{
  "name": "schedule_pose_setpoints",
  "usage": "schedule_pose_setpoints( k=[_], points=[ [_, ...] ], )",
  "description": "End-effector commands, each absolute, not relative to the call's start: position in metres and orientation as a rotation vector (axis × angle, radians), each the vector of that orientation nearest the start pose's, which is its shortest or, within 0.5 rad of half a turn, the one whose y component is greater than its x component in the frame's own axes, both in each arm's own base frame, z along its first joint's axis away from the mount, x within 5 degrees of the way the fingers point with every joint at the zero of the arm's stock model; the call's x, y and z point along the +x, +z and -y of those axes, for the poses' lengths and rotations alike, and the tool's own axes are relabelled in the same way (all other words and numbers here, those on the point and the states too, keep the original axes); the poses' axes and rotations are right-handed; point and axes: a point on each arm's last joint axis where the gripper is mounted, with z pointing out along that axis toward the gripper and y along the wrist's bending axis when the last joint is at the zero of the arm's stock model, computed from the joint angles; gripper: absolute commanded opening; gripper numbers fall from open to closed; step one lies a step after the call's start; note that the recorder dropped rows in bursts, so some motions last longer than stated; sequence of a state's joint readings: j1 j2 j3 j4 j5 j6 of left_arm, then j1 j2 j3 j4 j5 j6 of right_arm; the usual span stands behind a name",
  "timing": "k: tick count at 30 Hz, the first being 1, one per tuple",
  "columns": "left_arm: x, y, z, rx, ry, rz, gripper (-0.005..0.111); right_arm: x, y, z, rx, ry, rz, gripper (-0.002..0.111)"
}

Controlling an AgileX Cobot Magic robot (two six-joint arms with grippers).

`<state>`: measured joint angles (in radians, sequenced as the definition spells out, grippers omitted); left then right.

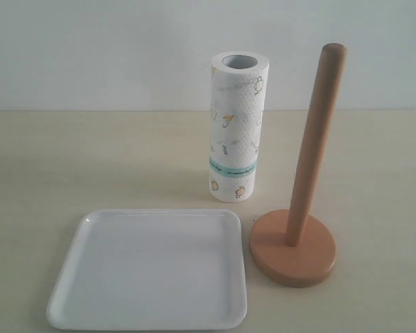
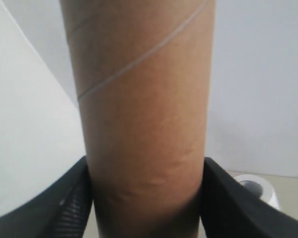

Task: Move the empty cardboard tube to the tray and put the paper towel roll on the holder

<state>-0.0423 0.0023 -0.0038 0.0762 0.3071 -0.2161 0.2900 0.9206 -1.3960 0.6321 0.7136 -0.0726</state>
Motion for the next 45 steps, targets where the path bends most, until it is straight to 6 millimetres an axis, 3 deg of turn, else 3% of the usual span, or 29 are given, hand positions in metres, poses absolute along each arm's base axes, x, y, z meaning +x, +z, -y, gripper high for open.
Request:
schedule_pose_setpoints(
  k=[1,9,14,17,28,39,45],
  points=[
    [0.054,0.186,0.0,-0.107,-0.107,-1.787,0.004,0.13,0.514,-0.084,-0.238,0.99,-1.686,0.0],
    [0.054,0.186,0.0,-0.107,-0.107,-1.787,0.004,0.141,0.493,-0.09,-0.261,0.951,-1.698,0.0],
    [0.054,0.186,0.0,-0.107,-0.107,-1.787,0.004,0.143,0.489,-0.12,-0.373,1.013,-1.654,0.0],
    [0.054,0.186,0.0,-0.107,-0.107,-1.787,0.004,0.147,0.48,-0.147,-0.497,0.978,-1.653,0.0],
    [0.054,0.186,0.0,-0.107,-0.107,-1.787,0.004,0.173,0.439,-0.219,-0.921,0.634,-1.678,0.0],
    [0.054,0.186,0.0,-0.107,-0.107,-1.787,0.004,0.186,0.4,-0.25,-1.219,0.323,-1.711,0.0],
    [0.054,0.186,0.0,-0.107,-0.107,-1.787,0.004,0.184,0.365,-0.284,-1.496,0.037,-1.593,0.0]
  ],
)
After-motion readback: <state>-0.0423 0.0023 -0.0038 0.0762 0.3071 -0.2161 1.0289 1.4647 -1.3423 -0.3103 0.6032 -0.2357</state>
